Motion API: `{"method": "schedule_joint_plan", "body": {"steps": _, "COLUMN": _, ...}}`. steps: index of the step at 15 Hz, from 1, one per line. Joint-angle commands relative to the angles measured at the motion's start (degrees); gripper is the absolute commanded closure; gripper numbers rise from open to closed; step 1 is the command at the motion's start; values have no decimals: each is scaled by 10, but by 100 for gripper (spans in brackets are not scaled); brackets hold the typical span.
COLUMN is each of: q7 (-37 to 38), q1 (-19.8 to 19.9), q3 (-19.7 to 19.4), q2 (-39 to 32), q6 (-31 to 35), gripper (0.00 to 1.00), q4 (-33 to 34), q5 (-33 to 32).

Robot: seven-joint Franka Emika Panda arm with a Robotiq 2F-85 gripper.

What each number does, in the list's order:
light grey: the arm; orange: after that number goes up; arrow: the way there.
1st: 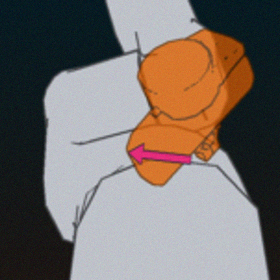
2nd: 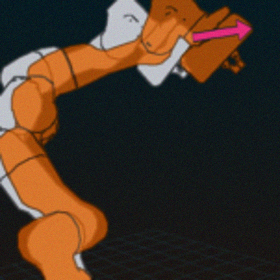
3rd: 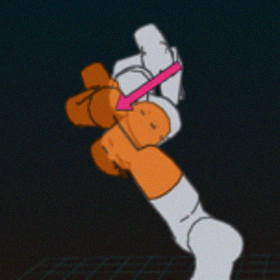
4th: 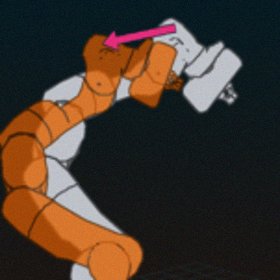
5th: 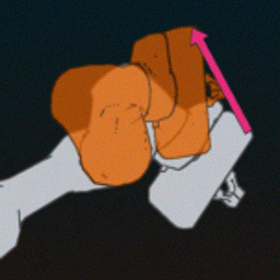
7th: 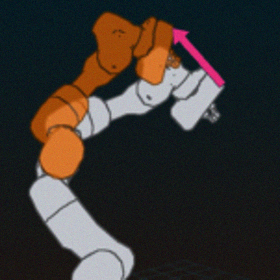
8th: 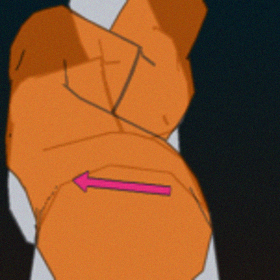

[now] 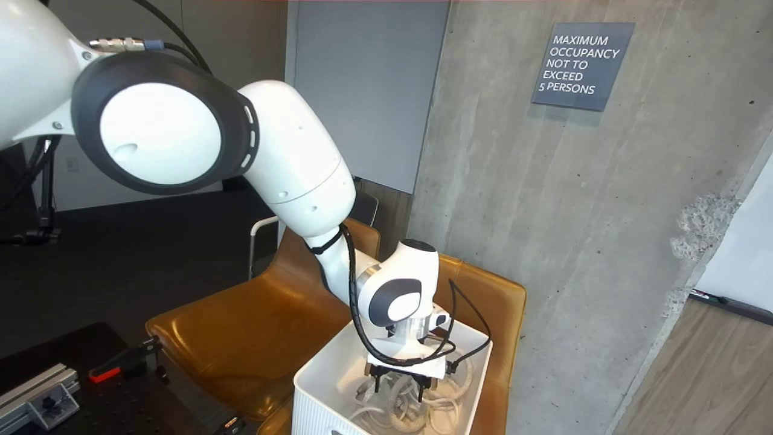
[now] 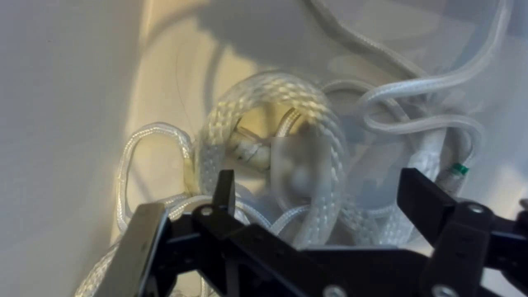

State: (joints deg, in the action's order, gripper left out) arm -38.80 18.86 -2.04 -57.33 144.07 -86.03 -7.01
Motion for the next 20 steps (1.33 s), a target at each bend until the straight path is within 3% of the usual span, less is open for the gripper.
{"method": "schedule_joint_plan", "body": {"steps": 1, "q7": -6, "q1": 5, "q3": 5, "q2": -68, "q6": -16, "gripper": 0, "q4": 79, "q5": -7}}
{"method": "schedule_joint_plan", "body": {"steps": 5, "q7": -8, "q1": -2, "q3": 10, "q2": -122, "q6": -29, "gripper": 0, "q4": 136, "q5": -8}}
{"method": "schedule_joint_plan", "body": {"steps": 6, "q7": -7, "q1": -4, "q3": 8, "q2": -126, "q6": -34, "gripper": 25, "q4": 143, "q5": -9}}
{"method": "schedule_joint_plan", "body": {"steps": 7, "q7": -8, "q1": -4, "q3": 8, "q2": -131, "q6": -39, "gripper": 26, "q4": 151, "q5": -9}}
{"method": "schedule_joint_plan", "body": {"steps": 15, "q7": -2, "q1": -1, "q3": 2, "q2": -127, "q6": -54, "gripper": 88, "q4": 163, "q5": -9}}
{"method": "schedule_joint_plan", "body": {"steps": 17, "q7": 1, "q1": -4, "q3": 1, "q2": -118, "q6": -49, "gripper": 99, "q4": 149, "q5": -10}}
{"method": "schedule_joint_plan", "body": {"steps": 20, "q7": 10, "q1": -8, "q3": 0, "q2": -97, "q6": -52, "gripper": 100, "q4": 126, "q5": -8}}
